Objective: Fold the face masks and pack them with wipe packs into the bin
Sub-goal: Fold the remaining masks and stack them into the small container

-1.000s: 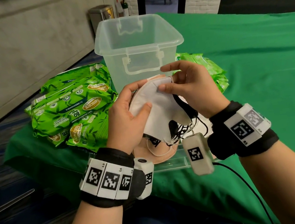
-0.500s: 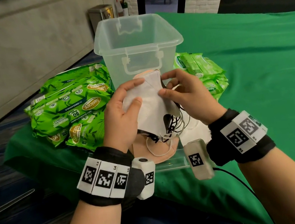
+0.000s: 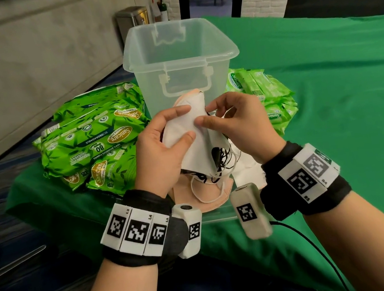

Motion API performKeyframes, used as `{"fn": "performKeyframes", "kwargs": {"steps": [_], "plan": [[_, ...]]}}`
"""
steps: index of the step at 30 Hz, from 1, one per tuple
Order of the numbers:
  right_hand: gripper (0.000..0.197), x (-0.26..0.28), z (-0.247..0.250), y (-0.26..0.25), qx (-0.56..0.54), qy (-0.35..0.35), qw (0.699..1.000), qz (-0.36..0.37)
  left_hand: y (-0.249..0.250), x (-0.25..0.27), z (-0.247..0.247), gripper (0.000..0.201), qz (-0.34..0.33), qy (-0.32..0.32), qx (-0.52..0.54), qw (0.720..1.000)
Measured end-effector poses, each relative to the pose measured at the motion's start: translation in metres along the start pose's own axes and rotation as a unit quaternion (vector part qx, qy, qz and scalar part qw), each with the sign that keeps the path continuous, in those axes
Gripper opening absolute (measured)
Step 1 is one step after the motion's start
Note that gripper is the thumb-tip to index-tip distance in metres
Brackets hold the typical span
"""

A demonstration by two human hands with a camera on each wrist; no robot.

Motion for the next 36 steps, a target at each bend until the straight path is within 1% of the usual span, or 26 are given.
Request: {"fn": "performKeyframes", "kwargs": {"steps": [4,8,11,15,18,21,24,27,29,34,36], "plan": [[0.028,-0.001,-0.004,0.000,-0.004,-0.008,1.000,0.001,0.002,-0.001,-0.002,0.053,-0.003,-0.007,0.011,1.000],[0.024,0.001,0.000,-0.008,-0.010,0.006,0.999,0.032,-0.001,-0.001,-0.002,0.057,0.002,-0.001,-0.002,1.000],[0.025,0.005,-0.002,-0.015,-0.045,-0.011,0.997,0.061,-0.003,-0.002,0.001,0.058,0.000,0.003,-0.006,1.000],[0.021,0.009,-0.010,-0.017,-0.098,-0.059,0.991,0.075,-0.004,-0.003,0.004,0.043,-0.003,0.001,-0.027,1.000],[0.020,0.009,-0.015,-0.014,-0.135,-0.090,0.985,0.063,-0.008,-0.002,0.003,0.038,0.013,-0.005,-0.041,0.999],[0.023,0.006,-0.015,-0.011,-0.175,-0.114,0.977,0.050,-0.007,0.000,0.002,0.031,0.020,-0.001,-0.023,1.000],[0.027,0.003,-0.017,-0.009,-0.205,-0.157,0.966,0.019,-0.007,0.000,0.004,0.026,0.024,0.009,-0.001,1.000],[0.034,0.003,-0.020,-0.011,-0.183,-0.193,0.964,0.006,-0.006,0.000,0.002,0.022,0.021,0.001,0.000,1.000],[0.036,0.004,-0.020,-0.013,-0.157,-0.200,0.967,0.004,-0.006,0.000,0.001,0.023,0.020,-0.002,-0.001,1.000],[0.038,0.005,-0.018,-0.017,-0.116,-0.177,0.977,0.004,-0.004,0.000,-0.001,0.032,0.009,-0.011,-0.014,1.000],[0.038,0.005,-0.017,-0.015,-0.106,-0.159,0.982,0.005,-0.001,0.001,-0.005,0.039,-0.001,-0.024,-0.011,1.000]]}}
Point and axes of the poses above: each hand's wrist, its own x-axis away from the middle knuckle, its own z-axis out of the back of the hand, y = z × x, the point moved 10 cm from there along -x, towards the middle knuckle, and after that the axes turned 10 degrees about x, right-handed, at the moved point
